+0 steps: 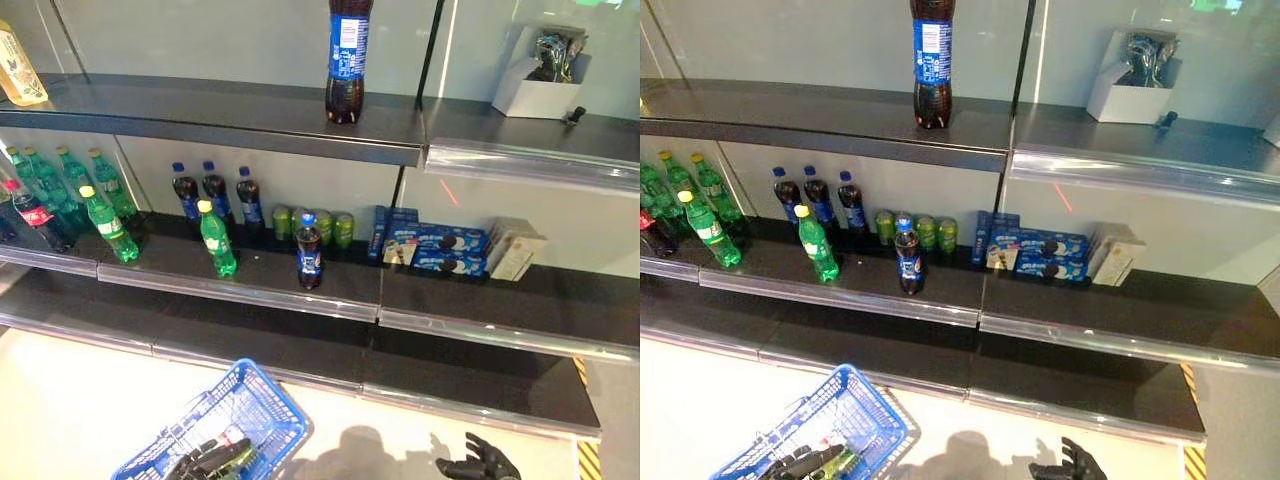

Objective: Pick up the drink and place into the basket.

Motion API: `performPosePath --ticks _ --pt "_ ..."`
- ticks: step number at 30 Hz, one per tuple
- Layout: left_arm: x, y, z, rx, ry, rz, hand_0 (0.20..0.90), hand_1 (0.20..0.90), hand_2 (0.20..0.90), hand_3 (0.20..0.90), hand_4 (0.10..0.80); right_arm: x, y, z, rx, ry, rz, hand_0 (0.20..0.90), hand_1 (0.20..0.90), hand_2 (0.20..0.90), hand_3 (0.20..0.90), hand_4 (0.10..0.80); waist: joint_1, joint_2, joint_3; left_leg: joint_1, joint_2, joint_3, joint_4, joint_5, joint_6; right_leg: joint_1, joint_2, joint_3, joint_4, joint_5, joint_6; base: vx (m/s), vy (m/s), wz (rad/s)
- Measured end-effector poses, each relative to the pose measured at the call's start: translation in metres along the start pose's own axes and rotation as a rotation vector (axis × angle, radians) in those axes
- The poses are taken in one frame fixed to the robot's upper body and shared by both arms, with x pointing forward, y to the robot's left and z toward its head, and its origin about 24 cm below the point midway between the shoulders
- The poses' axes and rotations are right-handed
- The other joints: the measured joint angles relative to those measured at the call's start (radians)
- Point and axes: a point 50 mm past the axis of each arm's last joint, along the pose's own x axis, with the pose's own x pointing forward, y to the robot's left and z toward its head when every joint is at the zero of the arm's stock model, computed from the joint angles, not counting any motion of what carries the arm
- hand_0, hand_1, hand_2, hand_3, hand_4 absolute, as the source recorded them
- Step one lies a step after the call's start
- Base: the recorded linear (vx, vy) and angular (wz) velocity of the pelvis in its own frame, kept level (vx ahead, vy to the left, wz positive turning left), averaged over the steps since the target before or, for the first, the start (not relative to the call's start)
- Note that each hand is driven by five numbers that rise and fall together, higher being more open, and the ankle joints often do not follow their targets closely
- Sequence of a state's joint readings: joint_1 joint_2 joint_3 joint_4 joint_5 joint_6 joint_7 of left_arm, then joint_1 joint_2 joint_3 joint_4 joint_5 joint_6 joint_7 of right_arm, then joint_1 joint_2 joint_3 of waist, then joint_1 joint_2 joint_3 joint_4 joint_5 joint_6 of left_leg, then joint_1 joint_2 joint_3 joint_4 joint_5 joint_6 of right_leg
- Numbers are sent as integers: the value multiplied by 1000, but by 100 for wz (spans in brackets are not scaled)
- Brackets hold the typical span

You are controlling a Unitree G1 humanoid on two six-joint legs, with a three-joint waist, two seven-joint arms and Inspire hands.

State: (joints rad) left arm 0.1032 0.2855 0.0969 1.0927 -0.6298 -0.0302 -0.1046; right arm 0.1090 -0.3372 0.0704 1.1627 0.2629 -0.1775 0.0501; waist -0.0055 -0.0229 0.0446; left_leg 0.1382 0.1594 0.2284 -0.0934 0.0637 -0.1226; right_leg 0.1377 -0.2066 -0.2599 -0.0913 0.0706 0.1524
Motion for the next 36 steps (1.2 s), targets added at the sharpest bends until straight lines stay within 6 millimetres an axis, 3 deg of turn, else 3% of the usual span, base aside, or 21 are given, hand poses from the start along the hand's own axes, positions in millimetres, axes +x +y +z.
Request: performPosePath --ticks 7,9,12,13,16,19,23,24,25,26,27,29,31,32,34,36 --pt "0 3 -1 0 12 -2 300 300 300 200 100 -4 5 -28 -10 183 36 900 900 900 900 800 6 1 -6 -1 1 -1 0 -1 -1 0 1 -2 0 1 2 5 -2 0" --pt "0 3 -1 1 12 -2 300 300 300 200 100 -4 6 -29 -9 189 43 869 869 869 864 764 6 1 -6 0 1 -2 0 -1 -1 0 1 -2 0 1 2 0 0 0" --pt "0 3 0 4 12 -5 300 300 300 200 100 -4 7 -28 -17 187 49 900 900 900 900 800 8 1 -6 -1 2 -3 0 -1 -1 1 2 -2 0 0 1 -9 -14 1" --pt "1 2 0 5 11 -6 300 300 300 200 100 -4 7 -27 -19 185 51 869 869 869 864 764 9 1 -7 -1 2 -5 0 -1 -1 2 2 -3 1 0 1 -46 -59 3" --pt "1 0 2 10 8 -12 300 300 300 200 100 -3 9 -24 -29 177 62 867 867 867 862 762 13 2 -6 -5 3 -24 0 1 -2 -2 4 -3 19 -7 0 -143 -103 8" --pt "5 -10 8 42 -1 -41 300 300 300 200 100 1 15 -16 -65 151 94 860 860 860 853 753 27 8 2 -41 11 -80 15 13 -14 -54 8 -7 115 -51 -4 -286 -184 17" --pt "12 -40 28 51 -66 -122 300 300 300 200 100 12 26 26 -113 10 134 860 860 860 853 753 60 36 76 -130 32 -188 43 43 -34 -128 29 -36 205 -86 -24 -261 -153 44" --pt "13 -48 33 50 -79 -140 300 300 300 200 100 14 30 38 -117 -40 144 858 858 858 851 751 55 54 100 -154 52 -171 31 63 -26 -127 29 -64 214 -92 -34 -266 -52 87" --pt "15 -57 41 55 -98 -164 300 300 300 200 100 15 33 47 -117 -81 149 858 858 858 851 751 52 66 119 -169 89 -70 8 49 0 -124 35 -100 215 -100 -46 -237 -20 117" --pt "16 -62 47 68 -111 -178 300 300 300 200 100 15 35 52 -118 -105 159 860 860 860 853 753 52 66 137 -182 116 48 1 5 66 -121 33 -133 218 -97 -54 -170 28 137" --pt "16 -71 56 81 -140 -211 300 300 300 200 100 15 34 56 -122 -122 157 858 858 858 851 751 48 61 161 -179 122 114 12 -16 96 -112 12 -168 216 -109 -63 -68 71 128" --pt "15 -76 58 97 -151 -238 300 300 300 200 100 16 29 66 -124 -144 132 858 858 858 851 751 23 64 185 -154 132 149 52 15 49 -85 -17 -235 212 -114 -59 -16 141 93" --pt "14 -70 43 101 -107 -230 300 300 300 200 100 14 17 63 -147 -139 104 858 858 858 851 751 -3 75 184 -76 116 203 108 17 60 -43 -49 -262 223 -126 -22 1 189 80" --pt "14 -72 38 114 -97 -243 300 300 300 200 100 13 8 57 -155 -123 81 858 858 858 851 751 -18 79 178 -50 101 223 92 20 -15 -28 -61 -257 244 -138 2 52 250 93" --pt "14 -72 40 128 -101 -247 300 300 300 200 100 10 2 41 -137 -73 63 858 858 858 851 751 -7 48 172 -54 48 215 70 32 -10 -13 -97 -251 220 -119 40 90 306 58" --pt "14 -68 40 128 -99 -236 300 300 300 200 100 9 3 31 -120 -43 61 855 855 855 848 748 5 27 161 -54 25 215 64 27 0 6 -108 -251 188 -106 53 140 361 26"
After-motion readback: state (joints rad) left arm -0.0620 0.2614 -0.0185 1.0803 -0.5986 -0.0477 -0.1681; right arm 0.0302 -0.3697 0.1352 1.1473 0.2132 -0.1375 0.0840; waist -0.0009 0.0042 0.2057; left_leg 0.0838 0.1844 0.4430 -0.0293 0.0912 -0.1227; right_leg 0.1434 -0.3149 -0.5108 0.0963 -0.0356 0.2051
